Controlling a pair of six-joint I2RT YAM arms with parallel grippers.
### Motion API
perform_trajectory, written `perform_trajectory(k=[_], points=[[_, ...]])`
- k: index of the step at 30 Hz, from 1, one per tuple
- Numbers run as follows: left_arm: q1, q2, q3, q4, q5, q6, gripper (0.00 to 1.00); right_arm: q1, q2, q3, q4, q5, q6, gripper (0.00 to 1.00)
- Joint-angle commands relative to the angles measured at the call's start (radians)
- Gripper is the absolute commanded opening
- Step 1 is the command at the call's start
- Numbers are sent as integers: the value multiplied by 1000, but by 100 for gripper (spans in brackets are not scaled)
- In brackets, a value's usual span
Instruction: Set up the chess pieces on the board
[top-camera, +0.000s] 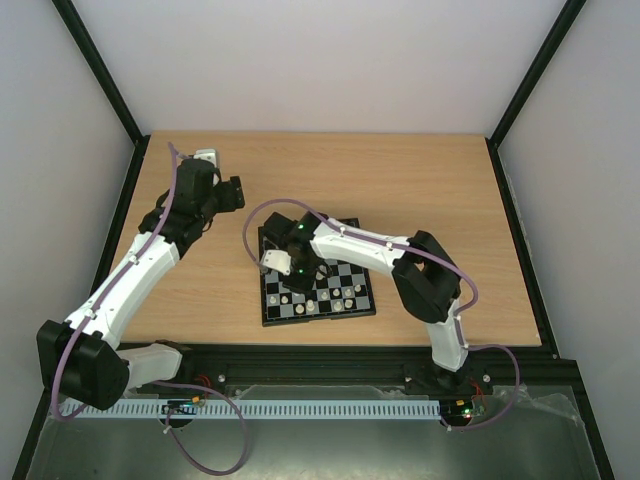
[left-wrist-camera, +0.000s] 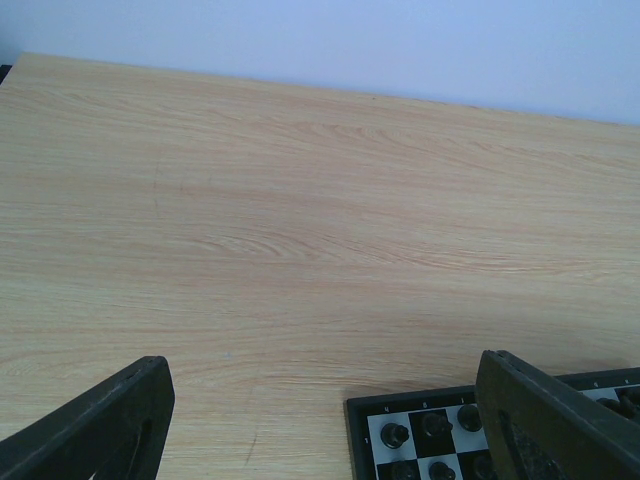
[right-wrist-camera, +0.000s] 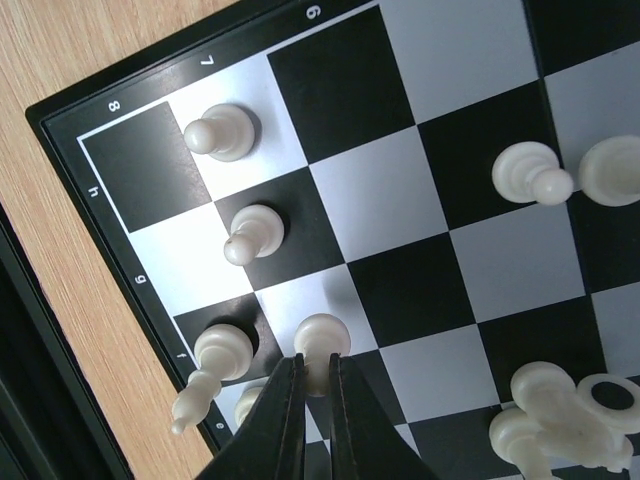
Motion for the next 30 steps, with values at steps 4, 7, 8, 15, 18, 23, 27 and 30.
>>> perform_trajectory(k=[4, 7, 8, 15, 18, 23, 27, 30], points=[[4, -5, -3, -2, -9, 12, 86, 19, 32, -13, -71, 2, -6, 5], [3, -3, -2, -3, -9, 14, 86, 19, 43, -13, -69, 4, -7, 5], [3, -3, -2, -2, -9, 13, 86, 21, 46, -13, -70, 5, -7, 5], [3, -1, -2, -4, -5, 15, 86, 21, 52, -12, -65, 15, -5, 8], [3, 0, -3, -4, -3, 16, 86, 22, 48, -12, -63, 16, -5, 13], [3, 2, -2, -5, -11, 23, 86, 22, 28, -2, -82, 10, -7, 23], [3, 7, -2, -7, -6, 24, 86, 17, -39, 3, -76, 21, -8, 27], [2, 14, -2, -2, 12, 30, 84, -8, -99, -12, -71, 12, -7, 28]])
